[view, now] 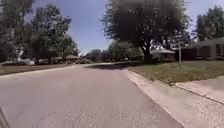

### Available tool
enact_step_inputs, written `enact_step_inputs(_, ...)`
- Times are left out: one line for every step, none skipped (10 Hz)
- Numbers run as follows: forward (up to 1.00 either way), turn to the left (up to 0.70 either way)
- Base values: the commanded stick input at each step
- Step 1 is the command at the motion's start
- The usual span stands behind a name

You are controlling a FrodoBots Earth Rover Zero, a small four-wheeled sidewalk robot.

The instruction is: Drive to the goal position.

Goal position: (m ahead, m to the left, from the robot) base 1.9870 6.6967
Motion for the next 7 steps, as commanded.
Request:
enact_step_inputs(0.7,0.0)
enact_step_inputs(0.7,0.0)
enact_step_inputs(0.7,0.0)
enact_step_inputs(0.7,0.0)
enact_step_inputs(0.7,0.0)
enact_step_inputs(0.7,0.0)
enact_step_inputs(0.7,0.0)
